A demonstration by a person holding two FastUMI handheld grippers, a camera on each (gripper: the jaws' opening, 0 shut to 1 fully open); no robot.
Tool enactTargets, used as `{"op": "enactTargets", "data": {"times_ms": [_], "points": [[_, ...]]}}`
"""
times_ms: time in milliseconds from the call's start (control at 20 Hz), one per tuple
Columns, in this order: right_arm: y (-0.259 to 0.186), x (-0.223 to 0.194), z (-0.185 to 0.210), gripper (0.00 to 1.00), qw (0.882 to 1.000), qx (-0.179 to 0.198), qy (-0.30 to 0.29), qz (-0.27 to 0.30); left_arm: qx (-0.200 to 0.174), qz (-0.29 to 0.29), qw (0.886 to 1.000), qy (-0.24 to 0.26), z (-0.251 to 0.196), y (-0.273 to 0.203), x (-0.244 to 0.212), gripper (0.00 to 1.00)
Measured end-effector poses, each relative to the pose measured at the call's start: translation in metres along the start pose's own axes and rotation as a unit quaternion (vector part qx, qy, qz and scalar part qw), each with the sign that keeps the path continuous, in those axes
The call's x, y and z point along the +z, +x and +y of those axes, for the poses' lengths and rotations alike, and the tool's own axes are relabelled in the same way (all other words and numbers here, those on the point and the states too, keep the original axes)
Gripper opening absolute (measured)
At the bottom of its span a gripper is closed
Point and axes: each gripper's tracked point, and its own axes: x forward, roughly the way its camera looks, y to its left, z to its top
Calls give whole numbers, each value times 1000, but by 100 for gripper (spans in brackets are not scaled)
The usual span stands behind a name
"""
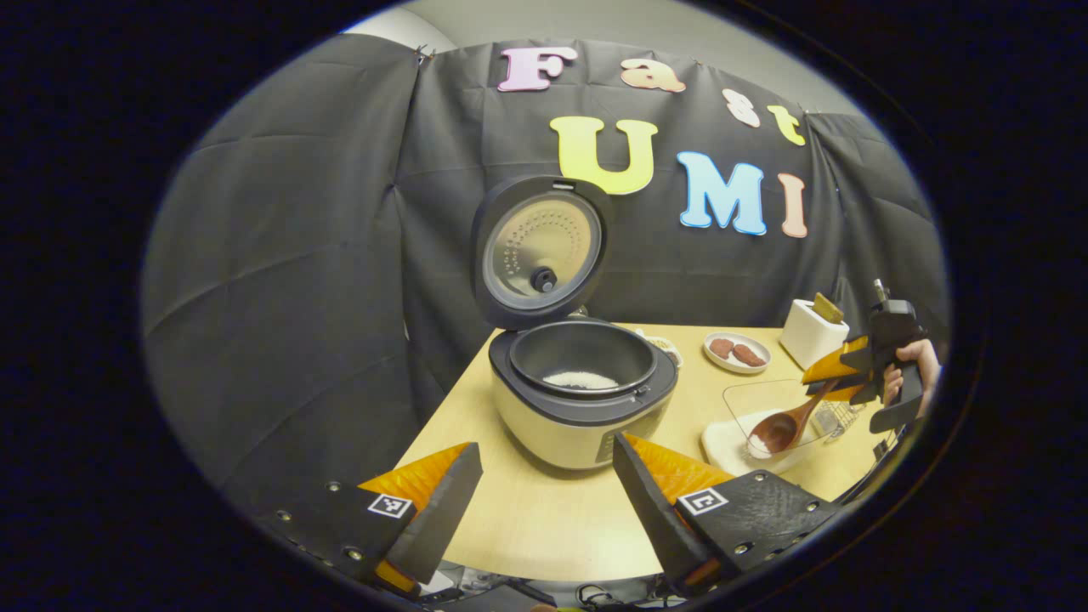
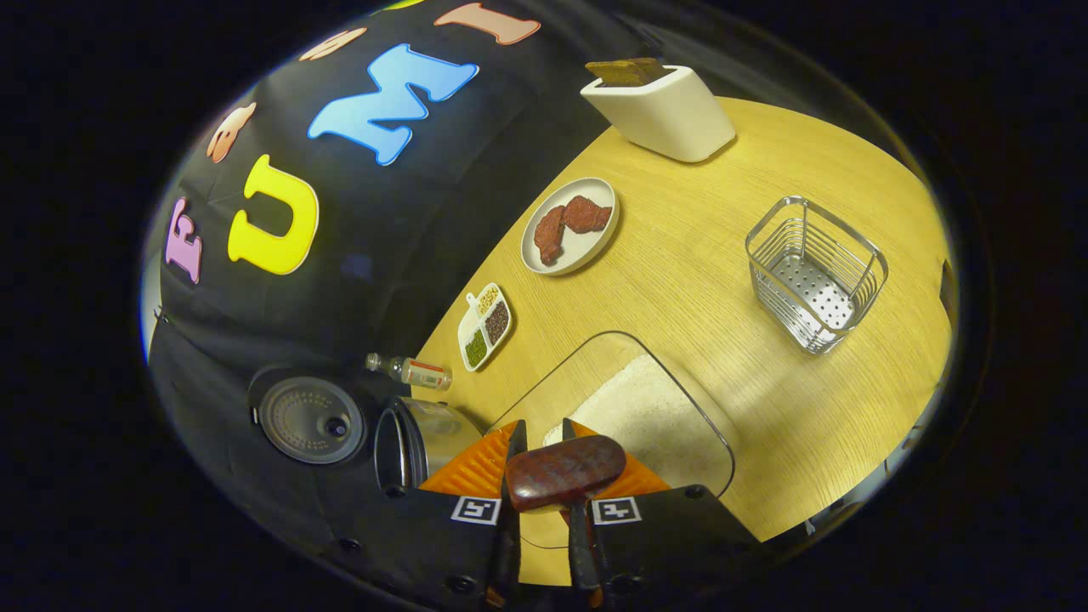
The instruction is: Close the left gripper, press the button to open the rice cooker; take a wooden spoon from the chopstick holder with the right hand, scoop a spoonful of rice and pour it into the rice cooker, then put the wooden spoon back into the chopstick holder.
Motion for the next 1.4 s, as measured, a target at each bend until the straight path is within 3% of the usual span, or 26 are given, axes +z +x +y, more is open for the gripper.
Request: {"op": "enactTargets", "data": {"times_ms": [350, 650, 1050, 1400], "points": [[-16, 47, 18, 22, 994, 26, 100, -28, 0, -5, 1000, -4, 4, 3, -4, 96], [-20, 60, 66, 25, 986, 81, 143, 2, 22, -8, 1000, -11, 17, 3, -4, 97], [-11, 67, 158, 22, 984, 137, 107, 46, 62, -11, 997, -40, 27, -6, -1, 97], [18, 41, 236, 24, 982, 166, 37, 76, 81, -11, 996, -38, 36, -18, -6, 96]]}}
